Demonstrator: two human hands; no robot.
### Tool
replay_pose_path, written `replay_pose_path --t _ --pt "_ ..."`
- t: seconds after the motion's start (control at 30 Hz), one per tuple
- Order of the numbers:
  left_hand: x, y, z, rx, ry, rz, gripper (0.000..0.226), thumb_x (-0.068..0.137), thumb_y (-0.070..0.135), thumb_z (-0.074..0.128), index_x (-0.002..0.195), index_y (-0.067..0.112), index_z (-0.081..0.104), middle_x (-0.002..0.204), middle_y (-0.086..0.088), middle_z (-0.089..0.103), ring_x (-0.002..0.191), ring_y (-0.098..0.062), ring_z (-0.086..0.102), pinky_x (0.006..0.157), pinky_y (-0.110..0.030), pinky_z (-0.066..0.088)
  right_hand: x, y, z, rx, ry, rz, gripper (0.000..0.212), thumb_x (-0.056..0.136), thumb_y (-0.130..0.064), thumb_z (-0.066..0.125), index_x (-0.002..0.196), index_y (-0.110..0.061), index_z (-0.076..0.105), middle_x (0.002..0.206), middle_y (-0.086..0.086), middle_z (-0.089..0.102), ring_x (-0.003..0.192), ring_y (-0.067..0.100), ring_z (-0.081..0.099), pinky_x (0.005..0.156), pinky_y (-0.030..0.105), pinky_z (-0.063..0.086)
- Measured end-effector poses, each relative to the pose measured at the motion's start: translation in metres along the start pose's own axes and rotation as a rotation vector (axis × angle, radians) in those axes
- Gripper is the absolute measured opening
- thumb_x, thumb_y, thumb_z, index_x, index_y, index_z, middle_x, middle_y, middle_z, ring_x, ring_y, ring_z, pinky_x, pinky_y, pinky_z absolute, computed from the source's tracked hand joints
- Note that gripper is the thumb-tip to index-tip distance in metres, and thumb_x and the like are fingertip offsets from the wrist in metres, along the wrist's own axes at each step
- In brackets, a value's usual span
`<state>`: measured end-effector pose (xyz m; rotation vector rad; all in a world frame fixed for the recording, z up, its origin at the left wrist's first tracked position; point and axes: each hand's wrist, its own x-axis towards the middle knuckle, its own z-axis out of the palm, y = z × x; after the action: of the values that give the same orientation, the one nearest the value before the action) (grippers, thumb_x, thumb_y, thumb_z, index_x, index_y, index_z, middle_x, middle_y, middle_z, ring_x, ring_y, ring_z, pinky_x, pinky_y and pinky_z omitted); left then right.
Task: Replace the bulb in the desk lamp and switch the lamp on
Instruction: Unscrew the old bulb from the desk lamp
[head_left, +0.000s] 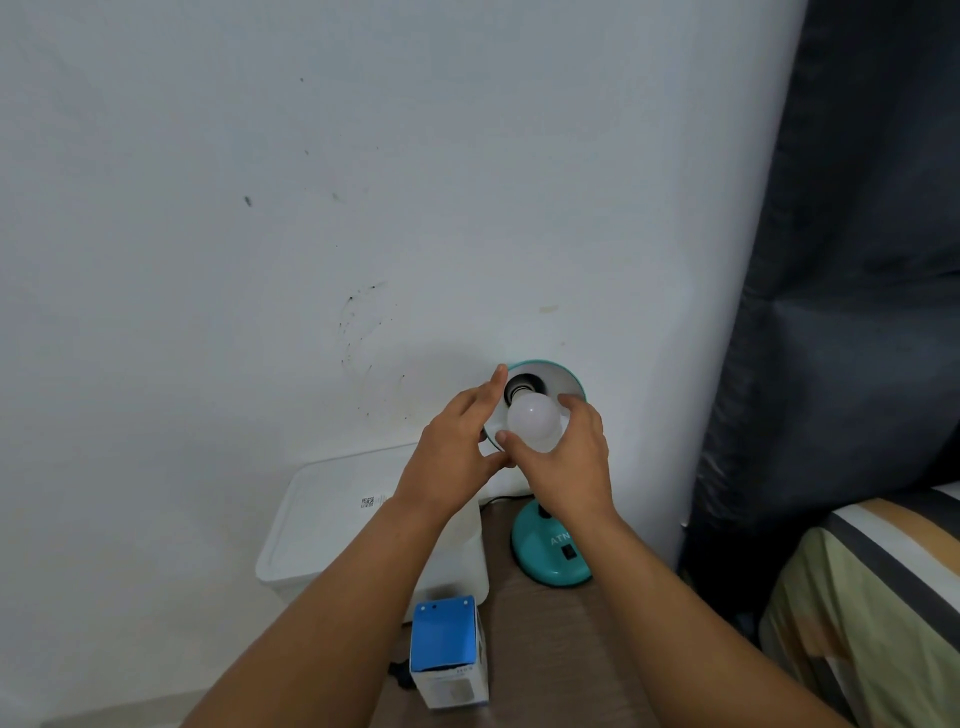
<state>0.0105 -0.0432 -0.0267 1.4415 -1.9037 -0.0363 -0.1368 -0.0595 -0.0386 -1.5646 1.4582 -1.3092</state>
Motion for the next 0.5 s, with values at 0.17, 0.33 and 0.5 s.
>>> replay_pose_path --t 0.17,0.33,0.5 --pt "0.0009 -0.0007 -0.0013 0.014 -0.006 0.019 0.102 0.076 0.026 0.084 0.155 0.034 0.021 0.132 0.001 0.054 0.094 -0.005 0.053 0.092 -0.027 0.054 0.0 0.0024 -0.0021 0.034 -0.068 -0.05 0.064 0.074 -0.026 0.073 0.13 -0.037 0.044 0.132 0.003 0.039 0.124 0.025 0.04 0.1 0.04 0.042" --pt "0.0002 0.0001 -0.0008 -0.01 0.002 0.018 0.097 0.078 0.025 0.082 0.155 0.033 0.023 0.13 0.0 0.055 0.09 -0.001 0.05 0.092 -0.028 0.054 0.0 0.0022 -0.0037 -0.018 -0.067 -0.042 0.085 0.071 -0.035 0.076 0.142 -0.029 0.03 0.145 0.001 0.033 0.131 0.025 0.033 0.106 0.041 0.035" --pt "-0.0001 0.0009 -0.0002 -0.011 0.0 0.001 0.097 0.078 0.027 0.082 0.154 0.035 0.022 0.13 0.004 0.055 0.083 -0.001 0.051 0.09 -0.027 0.054 0.0002 0.0009 -0.0004 -0.059 -0.025 -0.014 0.069 0.07 -0.048 0.076 0.129 -0.029 0.044 0.133 0.0 0.042 0.122 0.025 0.04 0.091 0.036 0.043"
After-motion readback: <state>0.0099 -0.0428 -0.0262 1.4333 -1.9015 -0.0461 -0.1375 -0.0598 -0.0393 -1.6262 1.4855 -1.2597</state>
